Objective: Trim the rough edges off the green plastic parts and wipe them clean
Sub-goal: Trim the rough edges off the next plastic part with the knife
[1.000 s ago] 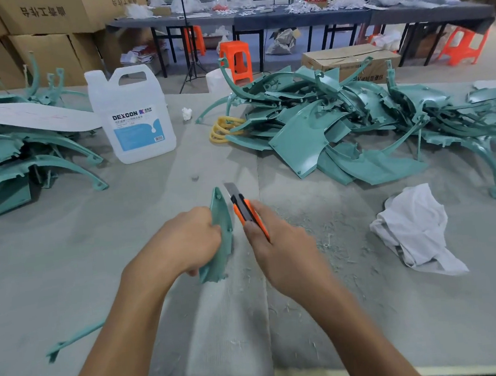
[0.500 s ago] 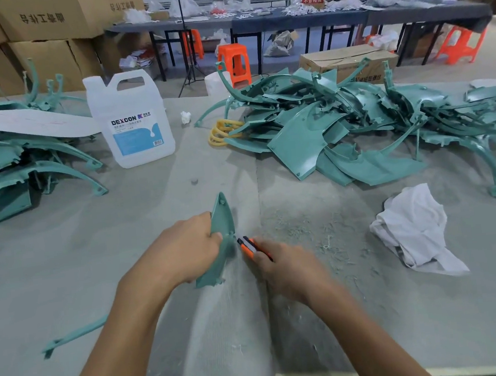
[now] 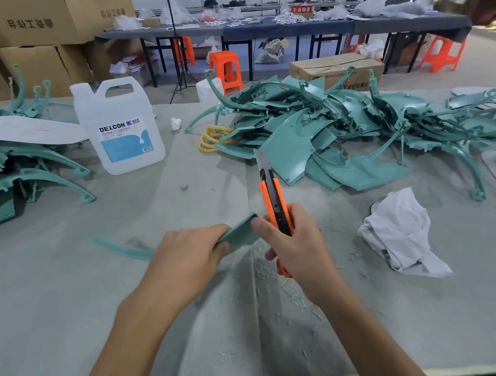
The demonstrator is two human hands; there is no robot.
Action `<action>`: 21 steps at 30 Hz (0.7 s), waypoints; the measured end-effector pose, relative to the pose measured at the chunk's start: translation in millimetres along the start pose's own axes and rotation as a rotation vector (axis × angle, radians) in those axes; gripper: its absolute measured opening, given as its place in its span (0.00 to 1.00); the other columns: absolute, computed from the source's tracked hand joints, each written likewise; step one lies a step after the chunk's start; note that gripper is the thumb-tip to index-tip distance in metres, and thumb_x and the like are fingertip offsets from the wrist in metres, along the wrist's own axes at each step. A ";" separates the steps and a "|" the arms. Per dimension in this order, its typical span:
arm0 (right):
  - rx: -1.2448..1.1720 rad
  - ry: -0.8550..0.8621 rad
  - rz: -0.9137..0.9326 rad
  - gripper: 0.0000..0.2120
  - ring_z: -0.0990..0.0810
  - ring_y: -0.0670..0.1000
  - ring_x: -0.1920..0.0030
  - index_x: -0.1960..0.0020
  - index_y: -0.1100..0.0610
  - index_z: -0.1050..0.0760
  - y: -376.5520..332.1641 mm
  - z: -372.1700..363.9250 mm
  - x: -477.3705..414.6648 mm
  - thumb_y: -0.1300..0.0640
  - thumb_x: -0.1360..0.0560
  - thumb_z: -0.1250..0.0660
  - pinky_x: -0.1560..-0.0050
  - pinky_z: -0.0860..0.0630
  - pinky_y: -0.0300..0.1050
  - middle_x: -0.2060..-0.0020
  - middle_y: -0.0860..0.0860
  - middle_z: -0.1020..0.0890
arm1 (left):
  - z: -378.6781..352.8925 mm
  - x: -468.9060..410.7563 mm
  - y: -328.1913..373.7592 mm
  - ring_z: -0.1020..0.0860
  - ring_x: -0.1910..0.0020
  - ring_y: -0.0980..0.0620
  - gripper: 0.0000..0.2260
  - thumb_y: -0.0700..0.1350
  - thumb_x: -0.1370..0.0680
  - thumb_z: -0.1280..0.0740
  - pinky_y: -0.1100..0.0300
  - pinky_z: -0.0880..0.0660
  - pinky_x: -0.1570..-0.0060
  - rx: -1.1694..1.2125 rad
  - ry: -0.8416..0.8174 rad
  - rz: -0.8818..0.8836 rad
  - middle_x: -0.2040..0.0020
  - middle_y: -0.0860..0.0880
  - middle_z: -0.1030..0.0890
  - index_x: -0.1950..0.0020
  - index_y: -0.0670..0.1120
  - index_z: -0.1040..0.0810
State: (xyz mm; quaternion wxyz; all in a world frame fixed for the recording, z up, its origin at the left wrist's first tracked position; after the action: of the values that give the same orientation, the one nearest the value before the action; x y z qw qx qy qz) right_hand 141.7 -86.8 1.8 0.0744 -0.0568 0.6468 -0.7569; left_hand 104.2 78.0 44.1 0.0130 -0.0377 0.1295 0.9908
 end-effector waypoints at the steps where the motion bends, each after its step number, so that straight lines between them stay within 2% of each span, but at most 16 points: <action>1: -0.018 -0.033 0.020 0.14 0.17 0.50 0.67 0.52 0.45 0.27 -4.6 -2.5 0.0 0.39 0.29 0.26 0.72 0.26 0.41 0.63 0.51 0.18 | 0.5 0.3 4.8 0.22 0.55 0.47 0.05 0.51 0.18 0.38 0.53 0.40 0.60 0.019 0.016 -0.032 0.62 0.53 0.22 0.54 0.55 0.28; 4: 0.030 -0.124 0.058 0.12 0.18 0.53 0.68 0.53 0.47 0.28 -9.0 -8.5 2.5 0.49 0.28 0.25 0.74 0.28 0.44 0.67 0.50 0.20 | 0.0 1.7 4.9 0.21 0.50 0.51 0.05 0.53 0.18 0.36 0.55 0.37 0.52 0.017 0.061 -0.072 0.55 0.55 0.17 0.46 0.56 0.21; 6: 0.135 -0.117 0.079 0.12 0.20 0.54 0.69 0.56 0.45 0.29 -9.8 -8.3 5.1 0.48 0.29 0.25 0.73 0.27 0.48 0.68 0.50 0.21 | 11.6 4.6 -3.1 0.23 0.43 0.53 0.06 0.55 0.21 0.32 0.53 0.37 0.41 0.011 0.212 -0.058 0.50 0.58 0.17 0.45 0.59 0.19; 7: 0.175 -0.102 0.085 0.12 0.21 0.55 0.69 0.56 0.44 0.29 -11.1 -8.1 6.6 0.47 0.31 0.25 0.71 0.26 0.51 0.67 0.52 0.21 | 22.1 8.1 -6.7 0.25 0.41 0.51 0.08 0.55 0.24 0.29 0.51 0.38 0.39 0.003 0.331 -0.039 0.47 0.58 0.19 0.46 0.58 0.19; 10: 0.162 -0.047 0.079 0.13 0.20 0.60 0.66 0.55 0.46 0.28 -16.2 -8.0 11.4 0.47 0.31 0.25 0.69 0.24 0.56 0.64 0.56 0.20 | 38.2 24.0 -24.9 0.27 0.44 0.46 0.16 0.52 0.28 0.23 0.54 0.34 0.45 0.168 0.600 0.115 0.45 0.50 0.24 0.45 0.52 0.24; 12: 0.052 -0.020 0.062 0.13 0.19 0.59 0.69 0.55 0.50 0.27 -19.5 -7.5 12.8 0.50 0.29 0.24 0.70 0.24 0.55 0.66 0.55 0.21 | 18.8 24.9 -30.0 0.24 0.48 0.50 0.13 0.52 0.26 0.25 0.56 0.29 0.51 0.456 0.531 0.207 0.48 0.53 0.23 0.48 0.54 0.27; 14: -0.041 -0.030 0.046 0.15 0.20 0.54 0.72 0.53 0.54 0.28 -23.3 -8.2 13.1 0.52 0.29 0.23 0.72 0.26 0.52 0.69 0.51 0.22 | -14.1 22.2 -22.8 0.21 0.45 0.55 0.11 0.51 0.23 0.28 0.56 0.24 0.49 0.759 0.352 0.240 0.46 0.58 0.21 0.44 0.59 0.26; 15: -0.067 -0.045 0.044 0.16 0.21 0.53 0.73 0.53 0.55 0.28 -26.1 -9.6 13.7 0.51 0.29 0.22 0.73 0.26 0.49 0.69 0.50 0.22 | -24.3 21.9 -14.6 0.23 0.40 0.58 0.14 0.50 0.22 0.29 0.56 0.24 0.42 0.823 0.280 0.199 0.40 0.59 0.22 0.38 0.60 0.27; 17: -0.079 -0.071 0.044 0.17 0.22 0.52 0.73 0.53 0.55 0.29 -29.8 -11.9 16.2 0.50 0.29 0.22 0.74 0.27 0.47 0.70 0.50 0.23 | -29.8 24.1 4.0 0.32 0.31 0.67 0.26 0.50 0.25 0.35 0.60 0.32 0.30 0.830 0.158 0.077 0.30 0.65 0.30 0.28 0.62 0.33; 19: -0.071 -0.095 0.043 0.17 0.23 0.51 0.74 0.53 0.54 0.28 -29.6 -14.4 19.6 0.49 0.29 0.21 0.74 0.26 0.46 0.70 0.50 0.24 | -32.3 26.1 18.9 0.35 0.31 0.73 0.32 0.51 0.31 0.37 0.67 0.34 0.31 0.901 0.034 -0.024 0.31 0.73 0.33 0.30 0.73 0.38; 21: -0.086 -0.150 0.026 0.15 0.24 0.51 0.74 0.55 0.50 0.27 -25.4 -21.0 24.1 0.48 0.28 0.22 0.74 0.26 0.45 0.70 0.49 0.24 | -36.8 27.5 19.8 0.30 0.32 0.67 0.34 0.49 0.31 0.34 0.65 0.30 0.34 0.889 0.008 -0.037 0.32 0.71 0.29 0.31 0.76 0.39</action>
State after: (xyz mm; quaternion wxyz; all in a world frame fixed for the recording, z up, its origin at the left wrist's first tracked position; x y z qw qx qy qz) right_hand 113.3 -67.0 23.3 0.1301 -0.1079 0.6720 -0.7210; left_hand 78.7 49.8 11.6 0.0454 -0.0345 0.5421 0.8384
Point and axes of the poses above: each hand's wrist, its own x-axis away from the middle knuckle, its own z-axis out of the back of the hand, y = z × x, the point moved 10 cm from there along -x, towards the middle knuckle
